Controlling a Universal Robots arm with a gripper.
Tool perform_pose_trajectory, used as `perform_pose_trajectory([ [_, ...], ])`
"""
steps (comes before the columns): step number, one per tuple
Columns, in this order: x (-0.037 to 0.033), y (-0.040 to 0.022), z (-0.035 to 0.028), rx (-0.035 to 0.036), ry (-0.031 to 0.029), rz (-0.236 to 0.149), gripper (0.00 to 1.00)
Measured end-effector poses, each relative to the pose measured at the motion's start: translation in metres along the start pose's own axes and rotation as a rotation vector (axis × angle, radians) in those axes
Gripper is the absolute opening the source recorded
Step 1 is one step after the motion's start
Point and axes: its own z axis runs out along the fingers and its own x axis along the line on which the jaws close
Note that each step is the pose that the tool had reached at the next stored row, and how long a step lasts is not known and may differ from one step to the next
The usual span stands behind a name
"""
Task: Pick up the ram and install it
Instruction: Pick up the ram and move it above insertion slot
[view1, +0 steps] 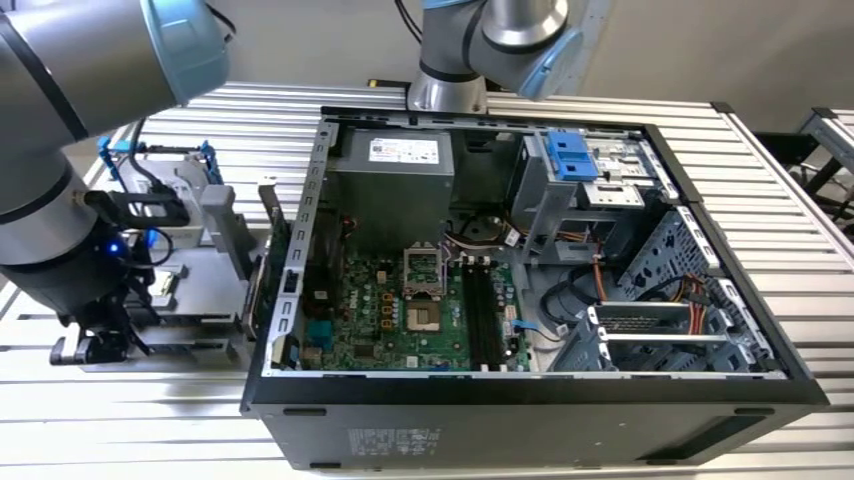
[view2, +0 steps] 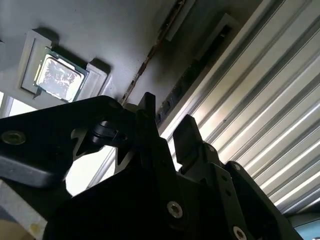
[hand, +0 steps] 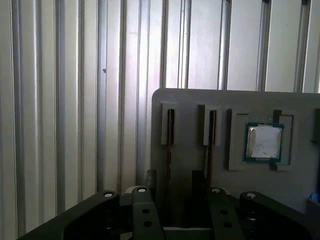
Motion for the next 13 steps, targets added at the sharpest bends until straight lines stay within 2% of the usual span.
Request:
perform_pose_trajectory([
  [13, 0.0002, 0.0030, 0.0139, 0.0020, 0.0001, -0.002, 1.00],
])
